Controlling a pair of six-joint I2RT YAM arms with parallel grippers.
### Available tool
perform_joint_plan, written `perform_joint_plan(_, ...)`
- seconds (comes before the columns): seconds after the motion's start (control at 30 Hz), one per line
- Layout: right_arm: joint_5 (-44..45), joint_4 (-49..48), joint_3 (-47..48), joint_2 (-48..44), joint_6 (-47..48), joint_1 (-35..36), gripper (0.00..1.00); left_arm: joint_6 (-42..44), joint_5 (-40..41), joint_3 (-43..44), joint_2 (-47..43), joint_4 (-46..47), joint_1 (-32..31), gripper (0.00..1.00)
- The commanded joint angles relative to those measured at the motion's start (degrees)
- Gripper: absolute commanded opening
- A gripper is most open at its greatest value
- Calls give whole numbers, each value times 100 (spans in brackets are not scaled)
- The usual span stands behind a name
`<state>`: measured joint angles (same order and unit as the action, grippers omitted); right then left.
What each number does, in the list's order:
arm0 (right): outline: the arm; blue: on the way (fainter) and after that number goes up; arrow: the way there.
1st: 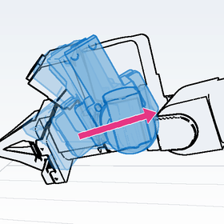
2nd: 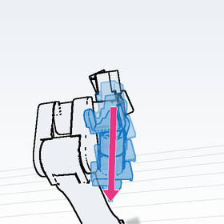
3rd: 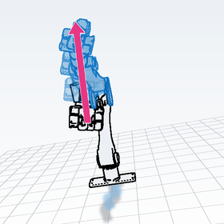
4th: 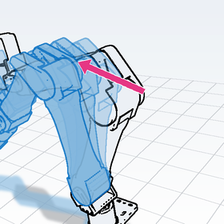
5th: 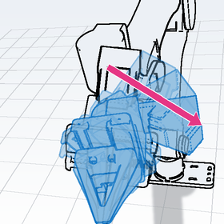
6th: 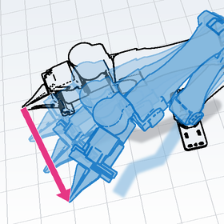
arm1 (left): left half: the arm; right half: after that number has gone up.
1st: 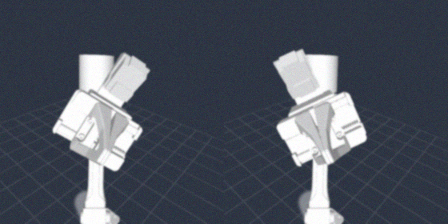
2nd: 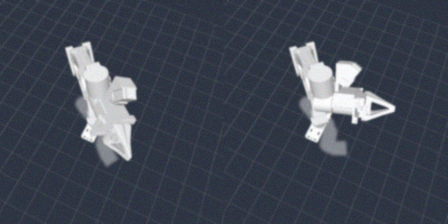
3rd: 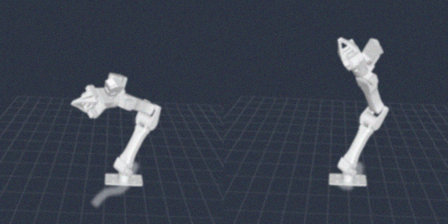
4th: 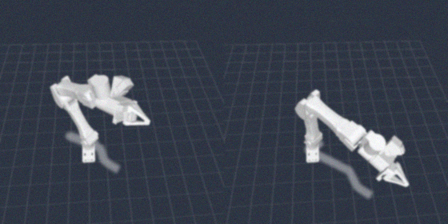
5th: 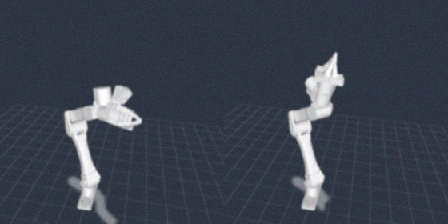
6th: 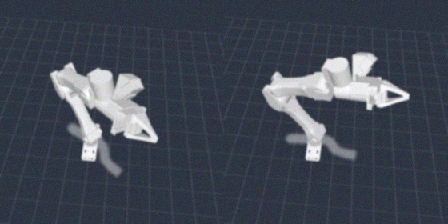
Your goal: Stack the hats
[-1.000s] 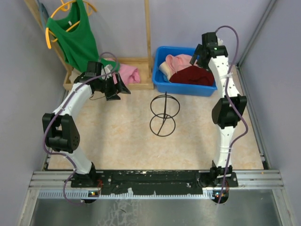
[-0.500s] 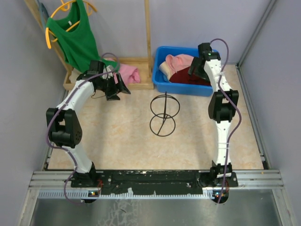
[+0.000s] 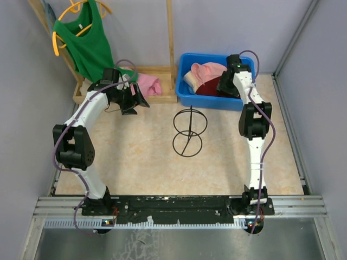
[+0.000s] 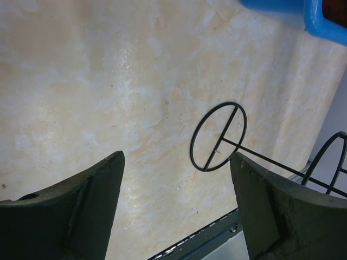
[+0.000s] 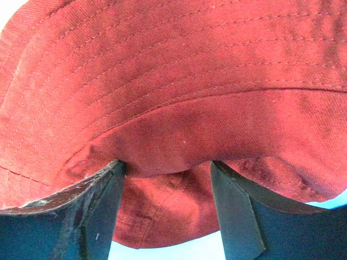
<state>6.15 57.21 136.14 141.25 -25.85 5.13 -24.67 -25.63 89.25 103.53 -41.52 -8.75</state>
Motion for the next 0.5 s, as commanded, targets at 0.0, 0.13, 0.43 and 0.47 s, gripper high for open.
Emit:
perform_joint_plan(0.0,134,-209,9,74,76,-29,60,-56,100,221,24,-132,-17,84)
perform_joint_plan(0.13,239,-263,-52,66,114,-29,55,-47,106,221,-7,-163,-21,84)
perform_joint_plan(0.43,243,-228,-42,-704,98,-23,3,-39,61,257,-211,-221,-21,84)
perform_joint_plan(0.47,234,-188,-17,-847,103,-15,3,-45,58,256,-241,-225,-21,84)
